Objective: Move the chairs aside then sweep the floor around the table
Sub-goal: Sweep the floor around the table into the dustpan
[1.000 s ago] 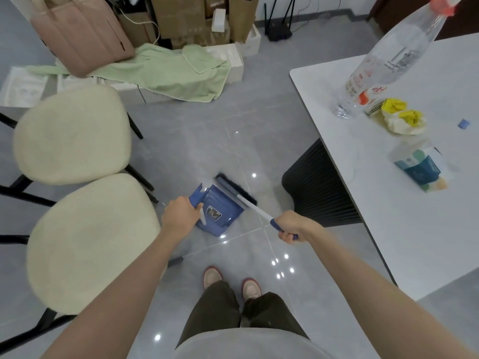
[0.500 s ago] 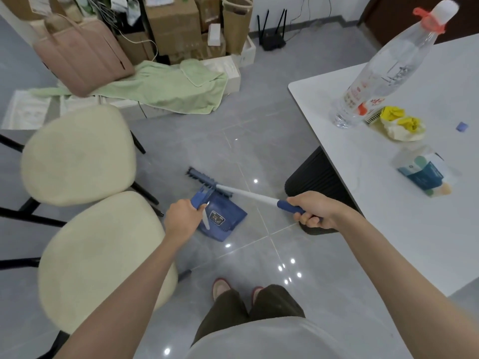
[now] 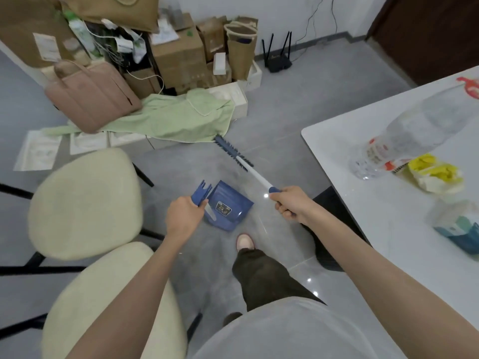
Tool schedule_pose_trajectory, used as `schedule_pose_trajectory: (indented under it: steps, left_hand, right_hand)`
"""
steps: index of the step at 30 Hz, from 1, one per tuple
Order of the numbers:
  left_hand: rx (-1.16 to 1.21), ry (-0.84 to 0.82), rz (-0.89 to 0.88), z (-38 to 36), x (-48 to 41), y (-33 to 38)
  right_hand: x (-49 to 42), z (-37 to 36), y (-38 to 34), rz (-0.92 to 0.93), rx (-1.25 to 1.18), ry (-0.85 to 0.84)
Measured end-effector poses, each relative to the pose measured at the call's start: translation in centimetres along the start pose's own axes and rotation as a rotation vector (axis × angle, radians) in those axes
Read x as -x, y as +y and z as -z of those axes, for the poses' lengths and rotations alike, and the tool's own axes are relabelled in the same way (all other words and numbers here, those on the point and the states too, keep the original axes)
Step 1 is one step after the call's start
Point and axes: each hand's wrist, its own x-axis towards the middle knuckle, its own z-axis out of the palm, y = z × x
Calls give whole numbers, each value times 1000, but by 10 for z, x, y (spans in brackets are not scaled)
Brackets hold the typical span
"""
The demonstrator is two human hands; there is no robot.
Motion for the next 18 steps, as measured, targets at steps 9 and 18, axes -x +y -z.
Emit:
schedule_pose_trajectory:
  steps: [9, 18]
  left_hand:
    - [52, -61, -16, 29, -130, 103]
    - [-37, -99, -159, 52, -263, 185]
  right_hand:
    - [-107, 23, -119, -70, -137, 20]
    - [-186, 40, -214, -110, -338, 108]
